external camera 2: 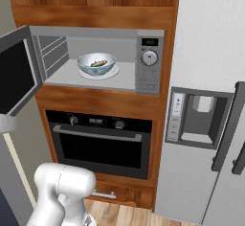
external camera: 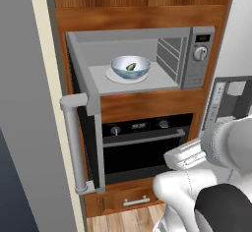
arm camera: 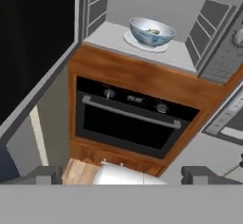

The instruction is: Remove the pear from the bowl and place it on the small plate. Then place the bowl with only the fish in the microwave, close the door, and press the start button to microwave the fish.

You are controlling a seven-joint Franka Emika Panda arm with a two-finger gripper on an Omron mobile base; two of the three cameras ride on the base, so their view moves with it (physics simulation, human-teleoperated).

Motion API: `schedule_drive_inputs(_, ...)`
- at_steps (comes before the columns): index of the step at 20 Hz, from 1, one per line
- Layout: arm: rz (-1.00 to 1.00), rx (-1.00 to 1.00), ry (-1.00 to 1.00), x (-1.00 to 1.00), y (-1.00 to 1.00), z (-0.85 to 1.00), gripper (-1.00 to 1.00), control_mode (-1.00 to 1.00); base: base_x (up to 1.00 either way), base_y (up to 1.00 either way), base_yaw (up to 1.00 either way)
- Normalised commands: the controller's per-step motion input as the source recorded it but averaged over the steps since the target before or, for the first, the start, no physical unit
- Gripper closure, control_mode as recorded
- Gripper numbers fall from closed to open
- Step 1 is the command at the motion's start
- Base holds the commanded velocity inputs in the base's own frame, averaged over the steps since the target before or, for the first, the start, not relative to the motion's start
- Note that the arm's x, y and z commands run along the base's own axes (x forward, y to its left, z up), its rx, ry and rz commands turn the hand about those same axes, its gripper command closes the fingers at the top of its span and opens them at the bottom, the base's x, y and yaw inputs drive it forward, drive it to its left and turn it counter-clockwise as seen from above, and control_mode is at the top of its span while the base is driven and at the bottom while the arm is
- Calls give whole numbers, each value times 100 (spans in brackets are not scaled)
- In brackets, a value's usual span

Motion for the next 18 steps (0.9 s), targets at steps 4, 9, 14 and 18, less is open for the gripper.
schedule_drive_inputs(4, 24, -42, -3, -3, 93, 0, -100, -100, 0, 0, 0)
schedule_drive_inputs(9, 24, -42, -2, -3, 89, 0, -100, -100, 0, 0, 0)
schedule_drive_inputs(14, 22, -41, -1, -2, 97, -9, -100, -100, 0, 0, 0)
schedule_drive_inputs(18, 17, -36, 0, 9, 100, -34, -100, -100, 0, 0, 0)
